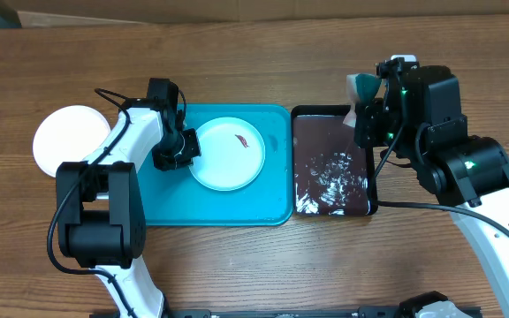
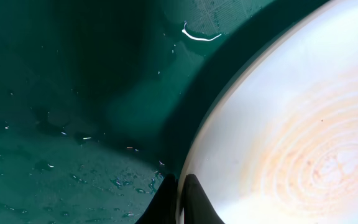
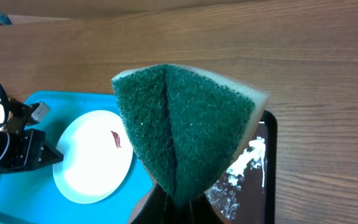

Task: Clean dirty plates on tray and stack at the side
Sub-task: 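Lift the sponge with the right gripper and carry it left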

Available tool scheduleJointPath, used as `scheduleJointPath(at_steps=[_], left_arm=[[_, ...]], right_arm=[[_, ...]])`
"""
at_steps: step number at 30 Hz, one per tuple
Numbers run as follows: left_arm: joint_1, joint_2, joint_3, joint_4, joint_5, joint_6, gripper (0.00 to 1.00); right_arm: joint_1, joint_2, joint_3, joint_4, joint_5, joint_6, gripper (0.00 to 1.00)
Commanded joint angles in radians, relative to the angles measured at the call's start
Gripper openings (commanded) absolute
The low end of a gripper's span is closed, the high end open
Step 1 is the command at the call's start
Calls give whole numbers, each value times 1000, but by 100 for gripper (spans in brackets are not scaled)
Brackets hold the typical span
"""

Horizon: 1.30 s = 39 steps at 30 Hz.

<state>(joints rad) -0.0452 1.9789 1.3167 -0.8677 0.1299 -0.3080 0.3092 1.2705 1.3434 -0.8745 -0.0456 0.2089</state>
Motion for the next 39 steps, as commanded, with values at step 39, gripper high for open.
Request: scheduleJointPath(at_steps=[39], left_arm=[[5,13,-26,12,-51,-14,4]], right_arm=[[5,194,2,-53,-61,-1,4]])
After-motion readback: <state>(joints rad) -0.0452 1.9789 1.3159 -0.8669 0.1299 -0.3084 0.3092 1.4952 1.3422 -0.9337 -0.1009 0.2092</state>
